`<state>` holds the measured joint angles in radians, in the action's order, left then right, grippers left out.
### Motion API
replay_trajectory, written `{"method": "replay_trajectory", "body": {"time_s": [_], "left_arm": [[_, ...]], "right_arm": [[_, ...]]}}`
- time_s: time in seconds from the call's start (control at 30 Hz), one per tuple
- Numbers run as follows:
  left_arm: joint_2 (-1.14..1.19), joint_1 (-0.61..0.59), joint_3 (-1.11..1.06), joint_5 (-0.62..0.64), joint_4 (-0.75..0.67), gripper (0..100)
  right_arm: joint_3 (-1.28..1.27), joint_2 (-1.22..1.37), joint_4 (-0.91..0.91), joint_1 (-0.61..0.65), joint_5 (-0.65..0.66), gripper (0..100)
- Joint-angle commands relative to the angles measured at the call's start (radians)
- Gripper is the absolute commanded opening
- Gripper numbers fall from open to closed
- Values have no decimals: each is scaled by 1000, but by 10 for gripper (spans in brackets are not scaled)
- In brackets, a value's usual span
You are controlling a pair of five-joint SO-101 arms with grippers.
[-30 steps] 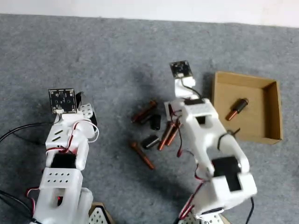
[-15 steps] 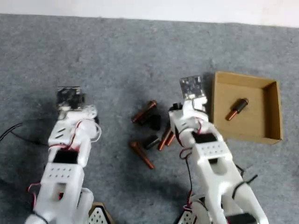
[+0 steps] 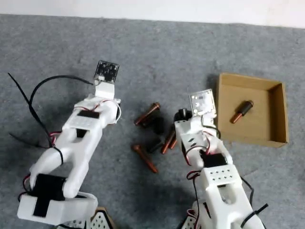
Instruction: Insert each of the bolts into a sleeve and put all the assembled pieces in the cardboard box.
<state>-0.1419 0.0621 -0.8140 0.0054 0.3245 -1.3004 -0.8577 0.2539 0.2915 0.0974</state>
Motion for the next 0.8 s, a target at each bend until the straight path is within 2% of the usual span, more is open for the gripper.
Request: {"method": "replay_trajectory", "body": {"time_s": [0.0, 0.13, 0.2, 0.27, 0.43, 0.77], "left_arm": [[-1, 71, 59, -11, 3, 91], [36, 97, 87, -11, 6, 255], [70, 120, 116, -14, 11, 258], [122, 153, 166, -75, 41, 259], [315, 209, 395, -210, 226, 259], [688, 216, 891, -218, 500, 262]], "right_arm": [[8, -33, -36, 1, 8, 3], [8, -33, -36, 1, 8, 3], [8, -33, -36, 2, 8, 3], [8, -33, -36, 2, 8, 3], [7, -33, -36, 2, 8, 3], [7, -31, -35, 2, 8, 3]]}}
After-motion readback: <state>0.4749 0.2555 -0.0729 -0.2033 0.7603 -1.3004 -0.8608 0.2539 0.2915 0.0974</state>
